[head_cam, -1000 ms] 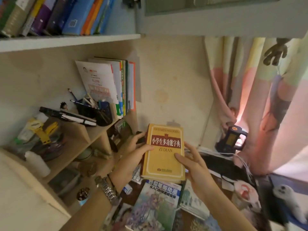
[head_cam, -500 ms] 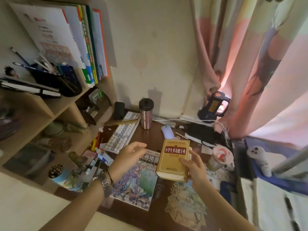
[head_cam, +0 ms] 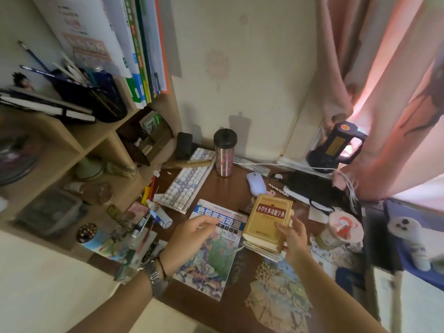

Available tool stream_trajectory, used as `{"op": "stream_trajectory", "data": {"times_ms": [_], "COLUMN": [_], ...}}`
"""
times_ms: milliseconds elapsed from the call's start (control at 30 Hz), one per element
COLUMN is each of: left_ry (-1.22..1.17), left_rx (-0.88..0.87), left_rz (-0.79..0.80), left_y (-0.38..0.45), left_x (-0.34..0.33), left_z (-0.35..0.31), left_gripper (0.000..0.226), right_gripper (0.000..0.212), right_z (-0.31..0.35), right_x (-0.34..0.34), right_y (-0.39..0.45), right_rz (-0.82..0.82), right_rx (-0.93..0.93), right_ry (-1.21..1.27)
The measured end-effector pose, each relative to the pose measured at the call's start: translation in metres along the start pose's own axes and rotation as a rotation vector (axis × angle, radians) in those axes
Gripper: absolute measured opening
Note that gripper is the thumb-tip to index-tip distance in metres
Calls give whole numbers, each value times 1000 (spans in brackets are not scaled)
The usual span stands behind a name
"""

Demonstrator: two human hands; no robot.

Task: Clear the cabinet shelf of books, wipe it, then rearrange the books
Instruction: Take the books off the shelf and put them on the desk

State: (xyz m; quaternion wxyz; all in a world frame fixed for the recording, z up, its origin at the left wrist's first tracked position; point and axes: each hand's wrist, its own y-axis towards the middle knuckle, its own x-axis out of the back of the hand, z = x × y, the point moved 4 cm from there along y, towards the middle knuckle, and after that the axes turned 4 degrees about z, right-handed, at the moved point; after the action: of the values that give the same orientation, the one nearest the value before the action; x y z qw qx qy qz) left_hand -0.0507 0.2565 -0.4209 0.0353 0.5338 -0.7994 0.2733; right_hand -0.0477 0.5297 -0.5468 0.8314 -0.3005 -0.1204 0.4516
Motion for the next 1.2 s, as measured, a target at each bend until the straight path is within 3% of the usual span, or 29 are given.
{"op": "stream_trajectory", "data": {"times_ms": [267,367,533,667,867,1067,1200], "left_ry": [33,27,41,88,137,290,335], "left_rx": [22,23,7,-29,-91,-174,-220], "left_rz": [-2,18,9,1,-22,-93,-171], "left_y": [4,4,1,-4,-5,-13,-27], "left_x": [-1,-5,1,9,33,78,116], "left_z": [15,11,13,9,-9,-45,-74], "left_gripper": [20,21,20,19,17,19,16], "right_gripper": [64,55,48,36,34,29,28], "right_z": [-8,-9,-17,6,72,135,178], "right_x": [10,11,20,15,-19,-66,-98], "right_y": [27,32,44,30,-14,-58,-98], "right_rz": [59,74,-57,-80,-23,116,212], "right_rx": [19,8,11,138,417,612,742], "right_ry": [-136,-131,-290,-613,-1265,-1393,-1349]}}
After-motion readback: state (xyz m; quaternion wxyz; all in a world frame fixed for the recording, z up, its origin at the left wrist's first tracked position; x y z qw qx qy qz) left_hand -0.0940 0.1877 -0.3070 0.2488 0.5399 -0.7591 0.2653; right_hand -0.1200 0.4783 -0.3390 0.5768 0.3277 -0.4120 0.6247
